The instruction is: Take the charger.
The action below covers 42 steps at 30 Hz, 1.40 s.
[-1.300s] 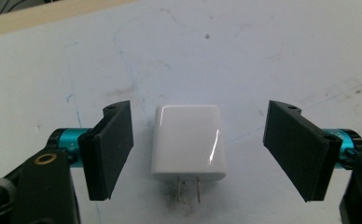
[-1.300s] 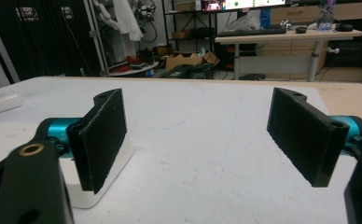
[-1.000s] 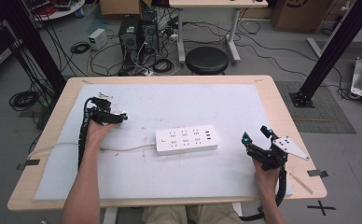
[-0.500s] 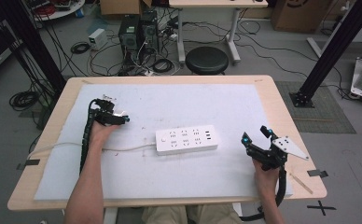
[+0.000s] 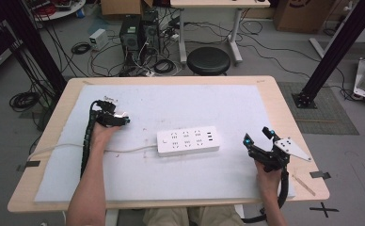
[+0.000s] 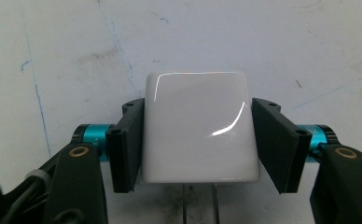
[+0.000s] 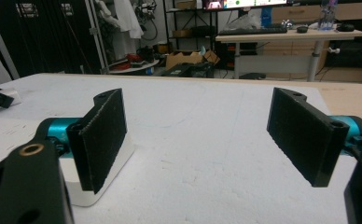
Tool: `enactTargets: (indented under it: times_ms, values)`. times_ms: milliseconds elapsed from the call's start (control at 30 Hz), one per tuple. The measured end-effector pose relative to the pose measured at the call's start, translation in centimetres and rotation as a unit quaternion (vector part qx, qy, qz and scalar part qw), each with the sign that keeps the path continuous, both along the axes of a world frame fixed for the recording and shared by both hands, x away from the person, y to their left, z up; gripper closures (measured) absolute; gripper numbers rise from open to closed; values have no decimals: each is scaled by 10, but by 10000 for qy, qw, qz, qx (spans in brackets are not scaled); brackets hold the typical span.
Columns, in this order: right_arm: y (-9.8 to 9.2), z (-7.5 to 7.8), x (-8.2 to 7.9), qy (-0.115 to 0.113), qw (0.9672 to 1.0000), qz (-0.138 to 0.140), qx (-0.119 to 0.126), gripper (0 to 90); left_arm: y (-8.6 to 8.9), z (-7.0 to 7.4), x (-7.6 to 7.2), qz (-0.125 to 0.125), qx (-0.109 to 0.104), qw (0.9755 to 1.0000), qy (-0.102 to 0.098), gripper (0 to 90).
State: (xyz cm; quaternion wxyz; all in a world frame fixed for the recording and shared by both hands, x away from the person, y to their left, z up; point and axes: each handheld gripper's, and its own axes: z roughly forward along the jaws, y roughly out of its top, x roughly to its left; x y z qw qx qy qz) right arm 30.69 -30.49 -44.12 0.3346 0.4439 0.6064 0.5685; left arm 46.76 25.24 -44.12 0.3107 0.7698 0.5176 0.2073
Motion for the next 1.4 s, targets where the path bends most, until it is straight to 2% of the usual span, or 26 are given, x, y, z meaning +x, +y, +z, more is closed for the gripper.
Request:
enactTargets:
  times_ms: [133, 467, 600, 667, 700, 900, 1233, 1333, 1400]
  values:
    - [0, 0, 0, -3, 10000, -3, -8, 202, 1, 0, 0, 22, -2, 10000, -8, 420]
    - [0, 0, 0, 5, 10000, -26, -3, 202, 0, 0, -1, 13, 31, 10000, -32, 425]
    - [0, 0, 0, 3, 10000, -18, -4, 202, -2, 5, -3, -150, 64, 9998, -124, 425]
    - [0, 0, 0, 7, 10000, -21, -3, 203, -4, 9, -5, -188, 70, 9996, -204, 425]
    - [0, 0, 0, 10, 10000, -11, 3, 202, -5, 16, -9, -232, 39, 9992, -337, 425]
    - [0, 0, 0, 18, 10000, -3, 7, 202, -6, 29, -18, -317, 42, 9987, -396, 425]
    - [1, 0, 1, 13, 10000, 41, -38, 203, -19, 55, -42, -527, 68, 9960, -725, 425]
    - [1, 0, 0, 31, 10000, 33, -31, 203, -20, 57, -43, -550, 69, 9957, -738, 425]
    - [1, 0, 0, 18, 10000, 27, -27, 202, -26, 63, -51, -615, 58, 9948, -807, 425]
